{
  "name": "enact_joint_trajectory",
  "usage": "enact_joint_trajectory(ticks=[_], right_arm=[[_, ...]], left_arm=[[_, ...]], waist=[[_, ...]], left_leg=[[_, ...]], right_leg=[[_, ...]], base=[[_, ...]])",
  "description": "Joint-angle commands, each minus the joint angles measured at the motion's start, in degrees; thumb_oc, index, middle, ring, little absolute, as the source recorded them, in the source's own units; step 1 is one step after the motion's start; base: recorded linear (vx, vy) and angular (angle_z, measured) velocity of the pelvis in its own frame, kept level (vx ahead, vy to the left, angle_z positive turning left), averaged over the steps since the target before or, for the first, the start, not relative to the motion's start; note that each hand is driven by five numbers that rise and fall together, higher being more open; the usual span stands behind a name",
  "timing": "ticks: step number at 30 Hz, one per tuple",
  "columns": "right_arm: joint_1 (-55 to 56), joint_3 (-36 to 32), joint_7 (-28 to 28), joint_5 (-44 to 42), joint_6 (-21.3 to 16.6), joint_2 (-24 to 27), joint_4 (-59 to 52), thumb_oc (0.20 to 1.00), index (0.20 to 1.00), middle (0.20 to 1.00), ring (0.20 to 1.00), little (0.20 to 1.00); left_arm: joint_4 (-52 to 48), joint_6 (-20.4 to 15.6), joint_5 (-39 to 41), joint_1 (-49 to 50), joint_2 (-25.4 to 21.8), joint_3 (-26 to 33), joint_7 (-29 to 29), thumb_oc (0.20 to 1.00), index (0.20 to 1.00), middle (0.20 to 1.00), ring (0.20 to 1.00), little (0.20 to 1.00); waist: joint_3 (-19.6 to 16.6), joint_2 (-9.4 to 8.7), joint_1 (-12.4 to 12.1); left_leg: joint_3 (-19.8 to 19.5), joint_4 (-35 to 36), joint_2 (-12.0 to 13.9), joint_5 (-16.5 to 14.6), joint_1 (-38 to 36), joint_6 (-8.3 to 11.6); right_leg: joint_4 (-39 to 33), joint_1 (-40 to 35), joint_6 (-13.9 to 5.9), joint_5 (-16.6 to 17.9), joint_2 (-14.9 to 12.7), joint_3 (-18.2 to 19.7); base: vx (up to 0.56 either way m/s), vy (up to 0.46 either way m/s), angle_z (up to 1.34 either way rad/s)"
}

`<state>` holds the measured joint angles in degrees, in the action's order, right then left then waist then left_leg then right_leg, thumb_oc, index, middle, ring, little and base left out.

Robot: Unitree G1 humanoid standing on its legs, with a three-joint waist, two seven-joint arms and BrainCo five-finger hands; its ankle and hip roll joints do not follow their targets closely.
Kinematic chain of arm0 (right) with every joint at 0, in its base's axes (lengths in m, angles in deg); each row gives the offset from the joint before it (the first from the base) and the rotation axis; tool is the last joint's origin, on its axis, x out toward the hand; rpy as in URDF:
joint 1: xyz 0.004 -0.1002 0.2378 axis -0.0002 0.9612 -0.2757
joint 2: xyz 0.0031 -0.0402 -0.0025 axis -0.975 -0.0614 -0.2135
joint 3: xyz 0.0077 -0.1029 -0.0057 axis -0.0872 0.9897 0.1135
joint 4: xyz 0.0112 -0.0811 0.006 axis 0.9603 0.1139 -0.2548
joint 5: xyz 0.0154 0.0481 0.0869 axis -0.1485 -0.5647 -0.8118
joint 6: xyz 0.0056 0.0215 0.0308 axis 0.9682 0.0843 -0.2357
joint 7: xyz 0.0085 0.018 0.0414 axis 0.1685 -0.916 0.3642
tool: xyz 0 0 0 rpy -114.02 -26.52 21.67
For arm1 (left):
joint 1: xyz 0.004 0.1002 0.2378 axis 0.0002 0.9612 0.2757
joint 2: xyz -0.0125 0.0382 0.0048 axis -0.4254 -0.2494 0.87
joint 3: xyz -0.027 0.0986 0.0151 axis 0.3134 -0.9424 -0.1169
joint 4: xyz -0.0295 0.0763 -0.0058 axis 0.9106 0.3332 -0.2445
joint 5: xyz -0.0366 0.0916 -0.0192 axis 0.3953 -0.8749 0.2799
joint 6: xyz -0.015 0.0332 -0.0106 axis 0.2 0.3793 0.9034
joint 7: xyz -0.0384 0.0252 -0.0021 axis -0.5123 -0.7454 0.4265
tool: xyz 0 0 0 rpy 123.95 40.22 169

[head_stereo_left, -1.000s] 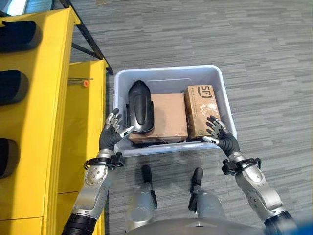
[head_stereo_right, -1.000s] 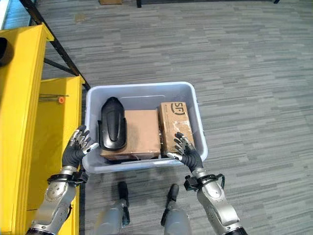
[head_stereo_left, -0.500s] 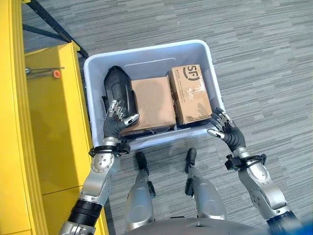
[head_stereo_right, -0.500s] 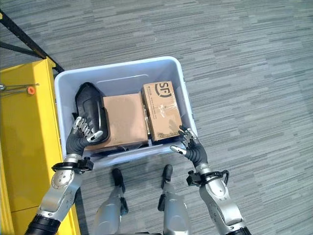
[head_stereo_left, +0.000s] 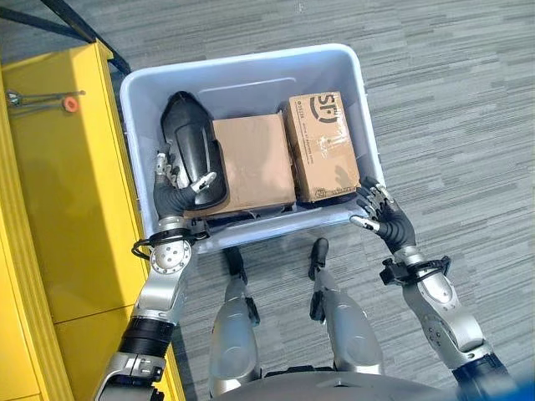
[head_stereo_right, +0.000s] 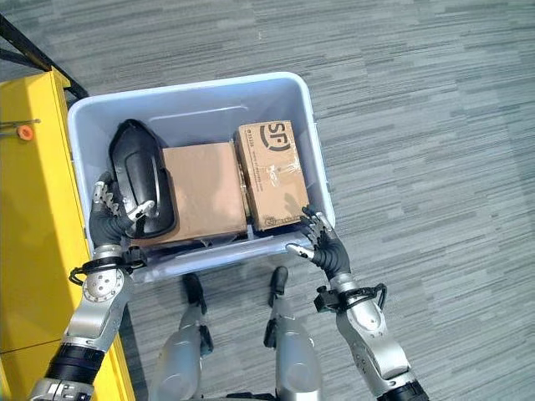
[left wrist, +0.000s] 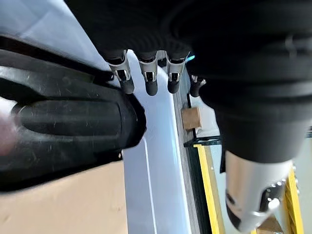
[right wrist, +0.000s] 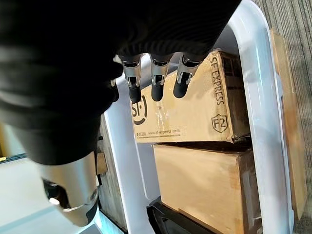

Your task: Move parts from the plastic box to the shelf.

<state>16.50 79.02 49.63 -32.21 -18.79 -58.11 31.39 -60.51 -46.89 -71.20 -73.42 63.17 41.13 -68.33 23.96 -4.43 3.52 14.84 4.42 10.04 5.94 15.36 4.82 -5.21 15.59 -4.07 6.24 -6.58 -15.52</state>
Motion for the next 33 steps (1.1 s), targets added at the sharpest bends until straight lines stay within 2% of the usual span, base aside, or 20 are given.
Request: enact_joint_trajectory(ticks=[1,5,14,33], right_arm=[[-1.04,-0.41,0.31,-0.76,-3.88,0.21,-4.83,1.0,1.0,1.0,1.0,1.0],[-1.58,0.12,0.46,-0.6,-4.25,0.16,-4.86,1.0,1.0,1.0,1.0,1.0],[-2.77,1.38,1.07,0.28,-5.02,0.28,-4.98,1.0,1.0,1.0,1.0,1.0],[-4.46,2.51,2.26,1.93,-5.91,0.25,-4.56,1.0,1.0,1.0,1.0,1.0]], left_arm=[[0.98,-3.37,-5.24,-1.6,-4.32,2.82,-3.7,1.0,1.0,1.0,1.0,1.0],[1.39,-3.99,-5.6,-3.66,-5.09,2.64,-4.92,1.0,1.0,1.0,1.0,1.0],[5.26,-2.76,-8.65,-8.51,-6.08,1.1,-8.69,1.0,1.0,1.0,1.0,1.0],[5.16,-3.36,-8.79,-9.05,-5.86,2.48,-11.95,1.0,1.0,1.0,1.0,1.0]], waist=[[-1.69,-2.49,0.18],[-1.29,-2.91,0.09],[-0.42,-4.38,0.49],[0.7,-5.88,-0.34]], left_leg=[[-3.55,-3.91,2.8,-2.88,0.4,2.14],[-3.73,-3.73,2.84,-2.69,0.95,2.23],[-3.95,-3.73,2.93,-2.53,2.37,2.34],[-5.25,-3.86,2.99,-2.53,3.94,2.2]], right_leg=[[4.76,1.35,-5.11,-2.71,-4.44,1.37],[4.31,1.47,-5.16,-2.42,-4.48,1.11],[3.37,1.96,-5.32,-1.76,-4.12,0.88],[2.77,1.88,-5.39,-1.54,-3.91,-0.05]], base=[[0.0,0.006,0.06],[0.0,0.005,0.05],[0.0,0.003,0.02],[0.0,0.0,0.01]])
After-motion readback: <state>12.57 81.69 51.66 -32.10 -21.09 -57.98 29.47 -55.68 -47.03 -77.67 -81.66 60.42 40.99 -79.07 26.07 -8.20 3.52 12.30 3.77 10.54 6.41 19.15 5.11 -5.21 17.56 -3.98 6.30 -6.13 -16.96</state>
